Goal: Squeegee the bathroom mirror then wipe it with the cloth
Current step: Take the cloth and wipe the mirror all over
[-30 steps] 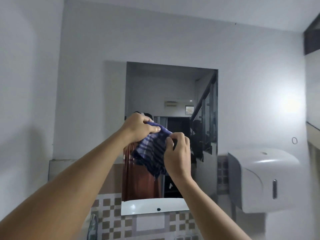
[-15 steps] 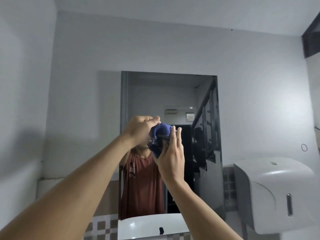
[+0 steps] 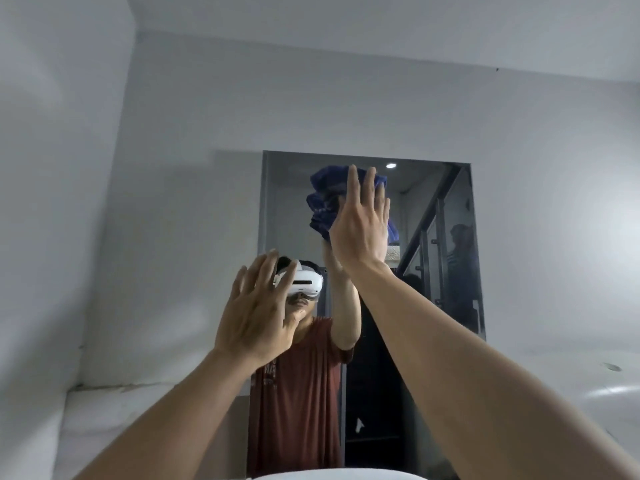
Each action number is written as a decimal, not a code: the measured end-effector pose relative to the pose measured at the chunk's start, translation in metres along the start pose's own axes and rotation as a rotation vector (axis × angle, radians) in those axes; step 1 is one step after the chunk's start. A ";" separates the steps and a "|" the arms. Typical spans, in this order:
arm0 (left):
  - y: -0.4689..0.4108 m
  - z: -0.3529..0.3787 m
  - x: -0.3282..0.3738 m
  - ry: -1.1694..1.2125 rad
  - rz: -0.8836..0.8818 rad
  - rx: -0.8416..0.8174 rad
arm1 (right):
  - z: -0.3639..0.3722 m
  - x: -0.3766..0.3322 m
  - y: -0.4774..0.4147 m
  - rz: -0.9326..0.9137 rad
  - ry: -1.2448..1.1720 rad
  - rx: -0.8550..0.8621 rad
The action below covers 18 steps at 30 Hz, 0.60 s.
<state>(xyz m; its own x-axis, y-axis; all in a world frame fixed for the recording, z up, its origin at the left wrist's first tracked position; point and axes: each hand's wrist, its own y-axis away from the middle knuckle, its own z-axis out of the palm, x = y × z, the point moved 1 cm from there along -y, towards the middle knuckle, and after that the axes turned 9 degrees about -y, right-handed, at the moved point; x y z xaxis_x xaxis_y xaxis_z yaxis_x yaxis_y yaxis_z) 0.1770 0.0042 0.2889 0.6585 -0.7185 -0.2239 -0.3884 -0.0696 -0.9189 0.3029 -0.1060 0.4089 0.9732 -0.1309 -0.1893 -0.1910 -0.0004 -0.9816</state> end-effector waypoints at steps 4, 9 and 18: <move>0.004 0.001 0.001 -0.019 0.036 0.040 | 0.018 -0.005 -0.006 0.000 0.021 -0.099; 0.016 0.014 0.009 -0.007 0.113 -0.009 | 0.028 -0.011 -0.012 -0.070 0.088 -0.132; 0.018 0.021 0.010 -0.029 0.105 -0.043 | 0.038 -0.026 -0.030 -0.343 0.203 -0.263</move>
<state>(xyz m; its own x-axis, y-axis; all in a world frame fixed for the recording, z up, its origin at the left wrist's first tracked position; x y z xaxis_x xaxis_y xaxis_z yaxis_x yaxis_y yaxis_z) 0.1902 0.0107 0.2631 0.6309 -0.7029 -0.3286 -0.4836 -0.0250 -0.8750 0.2885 -0.0648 0.4418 0.9459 -0.2705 0.1789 0.0852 -0.3249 -0.9419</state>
